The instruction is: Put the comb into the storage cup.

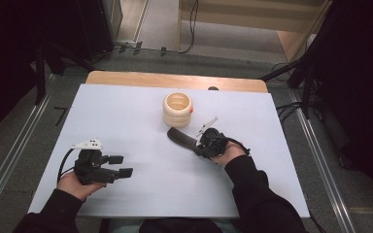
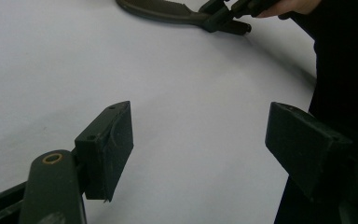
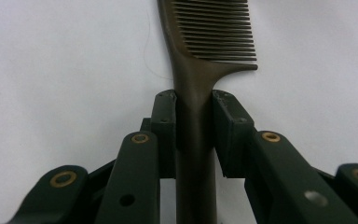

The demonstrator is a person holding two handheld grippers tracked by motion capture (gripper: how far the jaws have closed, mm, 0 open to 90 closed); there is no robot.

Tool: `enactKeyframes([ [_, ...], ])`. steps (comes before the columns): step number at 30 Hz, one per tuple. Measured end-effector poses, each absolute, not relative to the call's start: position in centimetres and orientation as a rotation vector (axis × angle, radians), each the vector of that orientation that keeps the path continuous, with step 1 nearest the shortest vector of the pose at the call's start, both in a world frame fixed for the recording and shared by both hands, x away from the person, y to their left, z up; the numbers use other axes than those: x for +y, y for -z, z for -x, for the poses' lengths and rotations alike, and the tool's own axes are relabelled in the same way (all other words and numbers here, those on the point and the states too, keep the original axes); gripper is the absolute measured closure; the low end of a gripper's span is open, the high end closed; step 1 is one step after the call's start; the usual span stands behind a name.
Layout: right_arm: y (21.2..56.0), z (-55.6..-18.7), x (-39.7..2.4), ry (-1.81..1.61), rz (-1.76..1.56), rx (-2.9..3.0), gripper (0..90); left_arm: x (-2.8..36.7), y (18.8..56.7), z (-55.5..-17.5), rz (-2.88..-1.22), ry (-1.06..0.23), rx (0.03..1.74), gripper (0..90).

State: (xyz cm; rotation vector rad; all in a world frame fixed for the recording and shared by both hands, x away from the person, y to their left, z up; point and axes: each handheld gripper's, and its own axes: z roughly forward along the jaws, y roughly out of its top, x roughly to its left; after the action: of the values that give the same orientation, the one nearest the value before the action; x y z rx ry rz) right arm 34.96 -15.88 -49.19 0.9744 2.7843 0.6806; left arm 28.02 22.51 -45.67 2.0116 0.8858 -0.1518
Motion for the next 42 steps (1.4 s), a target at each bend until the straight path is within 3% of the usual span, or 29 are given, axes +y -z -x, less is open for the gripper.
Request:
enactKeyframes([
  [12, 48.9, -34.9, -16.3, -0.753, -0.929, 2.812, 70.3, 22.7, 45.7, -28.1, -2.000, 0.154, 0.888, 23.9],
  [42, 44.2, -32.1, -16.9, -1.238, -0.906, 2.653, 70.2, 22.8, 45.7, -28.1, -1.994, 0.157, 0.895, 23.9],
])
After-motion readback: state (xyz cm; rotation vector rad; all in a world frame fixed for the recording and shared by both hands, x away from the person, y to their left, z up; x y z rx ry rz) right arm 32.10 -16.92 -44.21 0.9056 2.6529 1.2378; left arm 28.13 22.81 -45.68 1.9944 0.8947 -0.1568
